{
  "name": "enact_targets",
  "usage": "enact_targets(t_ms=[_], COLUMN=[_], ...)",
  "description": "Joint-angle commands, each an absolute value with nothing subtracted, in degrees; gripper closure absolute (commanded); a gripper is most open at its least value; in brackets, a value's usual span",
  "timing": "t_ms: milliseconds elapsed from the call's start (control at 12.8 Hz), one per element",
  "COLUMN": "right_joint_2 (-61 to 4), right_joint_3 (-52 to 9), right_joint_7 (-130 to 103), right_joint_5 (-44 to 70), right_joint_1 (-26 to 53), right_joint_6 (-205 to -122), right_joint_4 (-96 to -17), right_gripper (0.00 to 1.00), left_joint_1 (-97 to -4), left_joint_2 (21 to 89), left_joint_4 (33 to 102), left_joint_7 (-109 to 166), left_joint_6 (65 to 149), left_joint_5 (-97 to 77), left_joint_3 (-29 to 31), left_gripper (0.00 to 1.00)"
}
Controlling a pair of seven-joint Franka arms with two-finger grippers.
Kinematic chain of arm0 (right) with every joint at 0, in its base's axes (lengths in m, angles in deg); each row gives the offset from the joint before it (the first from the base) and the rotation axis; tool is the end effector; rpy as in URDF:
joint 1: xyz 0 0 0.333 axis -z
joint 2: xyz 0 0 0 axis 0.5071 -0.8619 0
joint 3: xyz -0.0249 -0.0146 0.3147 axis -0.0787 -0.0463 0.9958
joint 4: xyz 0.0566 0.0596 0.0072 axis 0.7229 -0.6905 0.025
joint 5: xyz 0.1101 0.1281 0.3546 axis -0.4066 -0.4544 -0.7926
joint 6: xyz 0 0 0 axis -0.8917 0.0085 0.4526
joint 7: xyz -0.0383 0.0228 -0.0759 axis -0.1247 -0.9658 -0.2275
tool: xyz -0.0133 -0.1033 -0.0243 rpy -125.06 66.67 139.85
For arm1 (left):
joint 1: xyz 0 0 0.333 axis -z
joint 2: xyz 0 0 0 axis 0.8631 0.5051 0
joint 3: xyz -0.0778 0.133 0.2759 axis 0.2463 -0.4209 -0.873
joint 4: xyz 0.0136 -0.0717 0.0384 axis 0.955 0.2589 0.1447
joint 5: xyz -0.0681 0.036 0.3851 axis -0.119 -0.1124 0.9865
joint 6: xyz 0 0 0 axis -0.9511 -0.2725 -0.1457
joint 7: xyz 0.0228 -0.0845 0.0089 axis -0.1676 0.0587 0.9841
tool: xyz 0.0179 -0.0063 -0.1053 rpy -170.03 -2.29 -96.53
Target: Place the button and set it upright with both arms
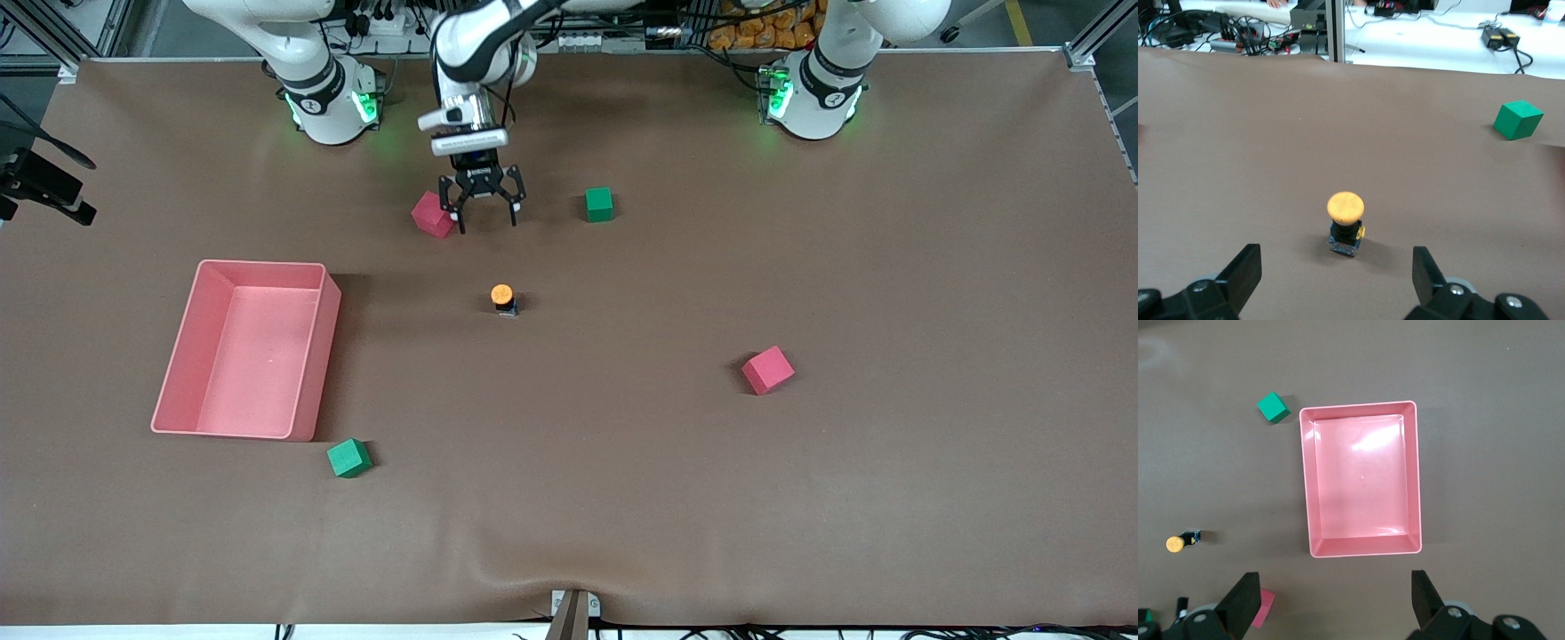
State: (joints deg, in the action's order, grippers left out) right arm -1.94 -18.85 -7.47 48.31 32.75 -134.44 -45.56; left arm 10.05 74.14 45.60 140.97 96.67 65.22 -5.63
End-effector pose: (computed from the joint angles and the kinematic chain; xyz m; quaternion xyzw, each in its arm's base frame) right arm 0.5284 -0.0453 0.6654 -0.9984 0.0511 -0.0150 0.0180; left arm 0.2117 -0.6999 0.2671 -0.8915 -0.0831 -0.4443 0.0316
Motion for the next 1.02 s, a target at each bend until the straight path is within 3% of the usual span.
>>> enact_targets(t_ms=[0,391,626,938], right_joint_2=[-1.9,-1.8,-1.7,-1.7], right_joint_3=[-18.3,-18.2,-18.1,-17.9], right_joint_7=[-7.6,-7.7,-7.7,-7.7], right_joint_5=[48.6,48.7,48.7,48.6], right_joint_1=[33.0,32.9,32.8,32.7], right_joint_6=[-132.3,-132.1,-132.1,-132.2], right_joint_4=[-45.1,-45.0,-45.0,-45.0], right_gripper=[0.0,0.0,0.0,0.0], left_joint_1=[6.9,-5.2,-15.4,-33.5], left_joint_2=[65.2,49.7,42.0,35.6], left_joint_4=[47.8,47.9,48.0,47.8], left_joint_7=[130.5,112.4,99.6,83.4], left_joint_6=[96.5,96.0,87.7,82.7], left_joint_5=[55.7,31.3,18.4,0.9], left_joint_3=[-5.4,-5.7,-5.8,-5.7], left_gripper=[0.0,0.0,0.0,0.0])
